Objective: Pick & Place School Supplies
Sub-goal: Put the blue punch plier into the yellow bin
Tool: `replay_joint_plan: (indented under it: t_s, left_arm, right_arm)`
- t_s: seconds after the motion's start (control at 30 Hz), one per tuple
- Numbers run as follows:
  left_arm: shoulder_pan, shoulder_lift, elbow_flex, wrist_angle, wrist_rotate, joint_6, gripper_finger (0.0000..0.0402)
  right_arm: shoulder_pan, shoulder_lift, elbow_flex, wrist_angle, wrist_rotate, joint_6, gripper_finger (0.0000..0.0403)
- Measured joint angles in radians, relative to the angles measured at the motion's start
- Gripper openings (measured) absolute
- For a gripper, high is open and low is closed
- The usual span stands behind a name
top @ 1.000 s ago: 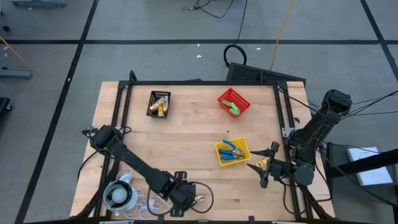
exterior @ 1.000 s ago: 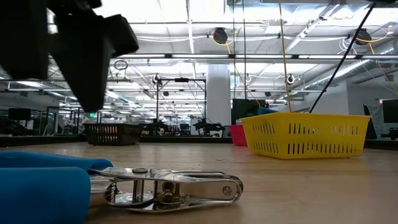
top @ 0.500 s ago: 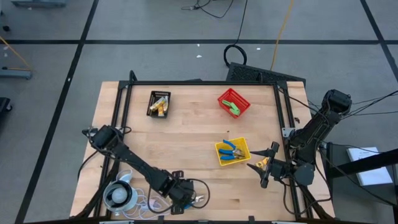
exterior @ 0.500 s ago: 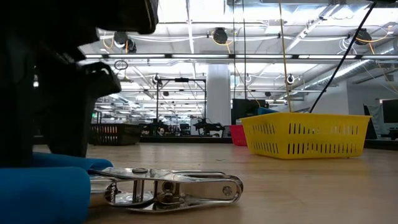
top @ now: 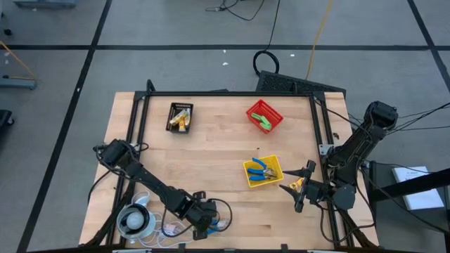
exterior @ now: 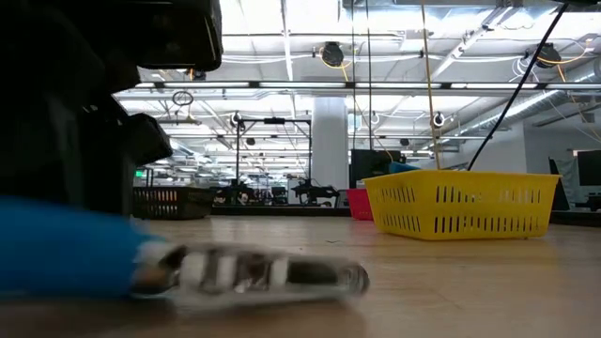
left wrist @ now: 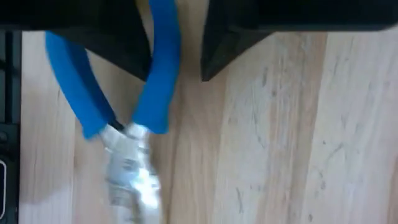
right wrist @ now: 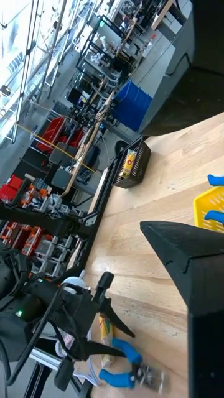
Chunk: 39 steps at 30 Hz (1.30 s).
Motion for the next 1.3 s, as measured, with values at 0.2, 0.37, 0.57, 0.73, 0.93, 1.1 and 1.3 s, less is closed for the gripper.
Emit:
replay_joint_plan:
  t_s: [0.2, 0.37, 0.57, 0.73, 0.93, 1.1, 1.3]
  left_arm:
    - [-0.001, 0.003, -0.003, 0.036, -0.03, 0.075, 0.0034]
    - [0.006, 0.003, 0.009, 0.035, -0.052, 0.146, 0.0034]
    - [0.052, -0.05, 0.013, 0.017, -0.209, 0.263, 0.0034]
    - [0.112, -0.12, 0.017, 0.02, -0.241, 0.395, 0.0034]
    - [0.259, -0.169, 0.018, 0.062, -0.238, 0.585, 0.0034]
    - [0.415, -0.158, 0.017, 0.177, -0.097, 0.73, 0.0034]
    - [0.566, -0.157, 0.019, 0.302, 0.062, 0.807, 0.0034]
  right_arm:
    - [0.0, 0.0, 0.0, 0.0, 0.004, -0.002, 0.0226]
    - [0.0, 0.0, 0.0, 0.0, 0.005, -0.003, 0.0226]
    - [0.0, 0.0, 0.0, 0.0, 0.009, -0.002, 0.0226]
    - [0.0, 0.0, 0.0, -0.001, 0.027, 0.003, 0.0226]
    - [-0.001, 0.0, -0.013, 0.0, 0.027, 0.012, 0.0226]
    - [-0.002, 0.0, -0.013, 0.011, 0.031, 0.004, 0.0226]
    - [-0.002, 0.0, -0.014, 0.012, 0.059, 0.0, 0.0226]
